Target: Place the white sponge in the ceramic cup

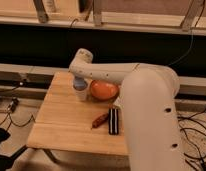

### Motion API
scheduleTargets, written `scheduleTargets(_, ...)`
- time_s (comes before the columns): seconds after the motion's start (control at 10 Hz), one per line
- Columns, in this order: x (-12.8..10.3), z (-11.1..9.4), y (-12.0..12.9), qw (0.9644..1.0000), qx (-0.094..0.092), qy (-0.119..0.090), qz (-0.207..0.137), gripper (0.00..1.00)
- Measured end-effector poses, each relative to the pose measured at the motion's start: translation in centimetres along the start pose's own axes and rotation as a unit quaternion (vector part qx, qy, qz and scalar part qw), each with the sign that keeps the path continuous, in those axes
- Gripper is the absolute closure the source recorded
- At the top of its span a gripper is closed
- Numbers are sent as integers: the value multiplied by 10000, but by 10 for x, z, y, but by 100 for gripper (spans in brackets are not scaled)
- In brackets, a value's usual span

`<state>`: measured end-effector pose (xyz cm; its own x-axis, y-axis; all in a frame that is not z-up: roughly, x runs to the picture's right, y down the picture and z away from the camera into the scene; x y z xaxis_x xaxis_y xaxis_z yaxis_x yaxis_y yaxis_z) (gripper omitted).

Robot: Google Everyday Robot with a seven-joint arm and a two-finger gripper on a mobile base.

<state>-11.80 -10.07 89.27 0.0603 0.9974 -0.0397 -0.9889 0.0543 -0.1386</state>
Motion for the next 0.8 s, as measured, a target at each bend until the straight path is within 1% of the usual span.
scheduleTargets(0.2, -3, -1, -6, 9999, 36, -120, 29, 100)
scheduleTargets(0.3, -4, 0, -5, 9998, 9, -180, 42, 100)
scheduleTargets(0.4, -2, 1, -2, 9997, -59, -229, 58, 100)
scheduleTargets(0.5, 1, 2, 0, 9996, -137, -251, 68, 100)
scheduleTargets(0.6, 2, 2, -1, 9995, -157, -253, 78, 100)
scheduleTargets(0.7, 2, 2, -1, 9995, -156, -250, 77, 97)
scheduleTargets(0.8, 2, 2, 1, 9995, -163, -250, 69, 87)
